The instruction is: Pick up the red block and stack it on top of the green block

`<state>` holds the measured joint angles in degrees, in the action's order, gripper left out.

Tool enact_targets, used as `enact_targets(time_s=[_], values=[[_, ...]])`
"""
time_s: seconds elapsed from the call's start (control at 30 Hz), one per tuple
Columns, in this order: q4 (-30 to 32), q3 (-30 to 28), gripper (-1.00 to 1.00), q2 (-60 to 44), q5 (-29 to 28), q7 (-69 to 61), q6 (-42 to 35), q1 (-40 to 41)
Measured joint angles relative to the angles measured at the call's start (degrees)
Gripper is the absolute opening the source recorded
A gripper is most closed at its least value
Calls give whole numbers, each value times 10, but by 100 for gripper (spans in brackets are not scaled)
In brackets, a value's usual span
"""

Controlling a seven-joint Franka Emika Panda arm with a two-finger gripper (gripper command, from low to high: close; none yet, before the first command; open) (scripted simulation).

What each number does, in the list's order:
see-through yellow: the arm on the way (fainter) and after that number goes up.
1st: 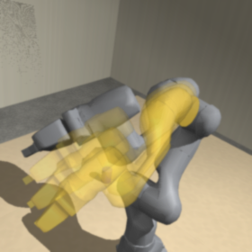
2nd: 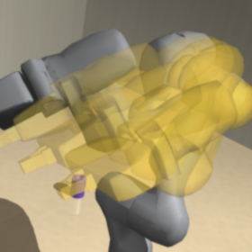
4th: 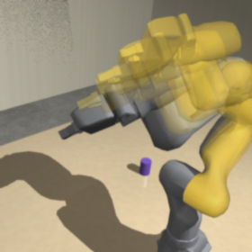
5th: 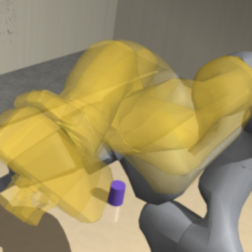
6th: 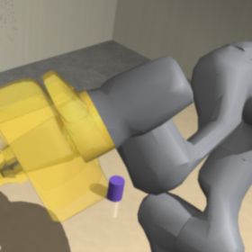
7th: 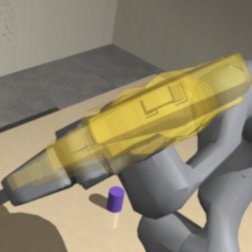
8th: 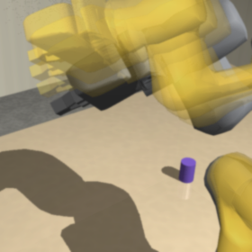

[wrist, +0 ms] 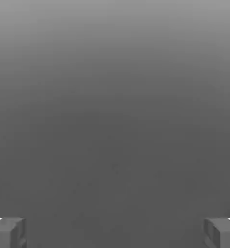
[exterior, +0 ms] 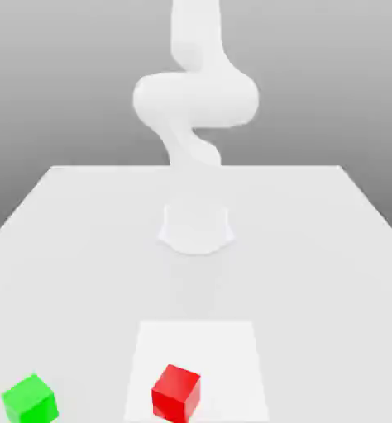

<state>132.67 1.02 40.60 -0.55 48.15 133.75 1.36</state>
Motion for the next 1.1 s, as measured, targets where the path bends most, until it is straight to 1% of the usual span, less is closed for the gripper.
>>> enact_targets(time_s=[0.4, 0.63, 0.8, 0.97, 1.0, 1.1], values=[[43, 34, 0, -253, -31, 115, 95, 51], [68, 34, 0, -398, -38, 174, 150, 62], [86, 33, 0, -500, -22, 201, 189, 64], [78, 24, 0, -603, -28, 215, 265, 57], [75, 21, -100, -621, -30, 216, 279, 55], [75, 21, -100, -621, -30, 217, 280, 55]])
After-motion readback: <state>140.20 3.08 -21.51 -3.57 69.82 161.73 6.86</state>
